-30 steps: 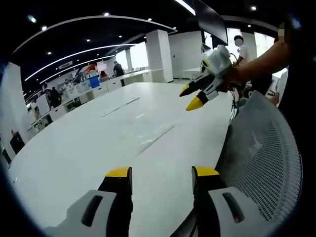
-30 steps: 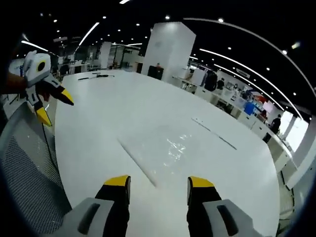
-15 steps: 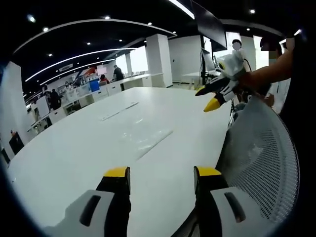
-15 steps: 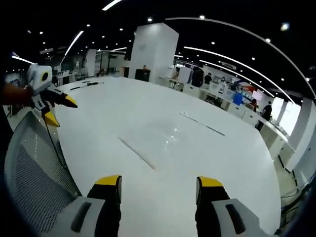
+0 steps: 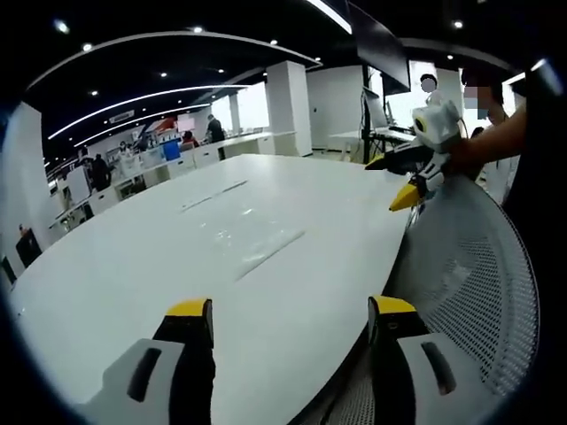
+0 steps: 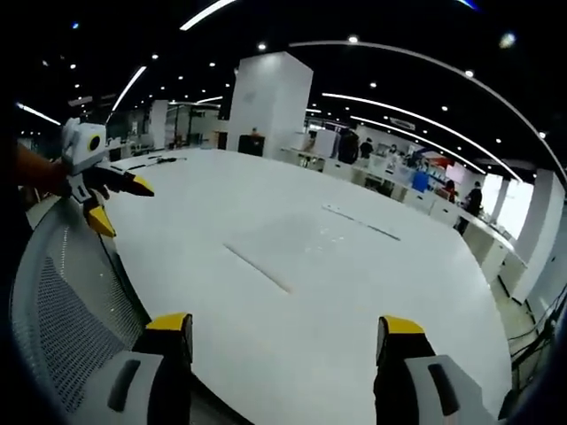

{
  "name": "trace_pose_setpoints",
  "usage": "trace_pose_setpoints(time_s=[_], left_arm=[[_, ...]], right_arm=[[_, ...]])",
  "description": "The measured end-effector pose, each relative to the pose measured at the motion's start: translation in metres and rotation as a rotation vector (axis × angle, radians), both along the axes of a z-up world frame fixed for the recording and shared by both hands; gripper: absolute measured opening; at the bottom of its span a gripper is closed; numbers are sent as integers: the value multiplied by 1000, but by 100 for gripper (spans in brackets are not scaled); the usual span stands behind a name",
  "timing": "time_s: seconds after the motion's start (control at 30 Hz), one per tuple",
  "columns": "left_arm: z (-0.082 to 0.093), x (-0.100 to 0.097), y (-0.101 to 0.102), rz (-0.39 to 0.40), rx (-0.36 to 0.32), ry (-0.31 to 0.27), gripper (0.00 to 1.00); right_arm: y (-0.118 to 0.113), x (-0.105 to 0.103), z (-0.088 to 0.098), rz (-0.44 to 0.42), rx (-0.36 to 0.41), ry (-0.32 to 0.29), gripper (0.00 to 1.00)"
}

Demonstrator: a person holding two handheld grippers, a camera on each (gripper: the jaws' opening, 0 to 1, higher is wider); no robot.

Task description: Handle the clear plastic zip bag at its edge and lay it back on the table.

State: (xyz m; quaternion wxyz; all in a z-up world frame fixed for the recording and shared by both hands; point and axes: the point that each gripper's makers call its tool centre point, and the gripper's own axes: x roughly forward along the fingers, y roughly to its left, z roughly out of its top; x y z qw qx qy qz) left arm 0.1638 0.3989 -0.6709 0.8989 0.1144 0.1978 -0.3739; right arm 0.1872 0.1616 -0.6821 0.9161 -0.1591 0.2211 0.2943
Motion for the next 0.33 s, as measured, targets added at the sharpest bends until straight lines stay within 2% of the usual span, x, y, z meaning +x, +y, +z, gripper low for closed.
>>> trace_pose_setpoints(time_s=[0.13,0.33], left_arm=[[-5,-2,-1,-17,32,-16,76],[-10,-1,5,5,3,-17,82]], right_arm=[[4,-3,-2,2,7,-7,92],[6,-6,0,10,32,-48,100]])
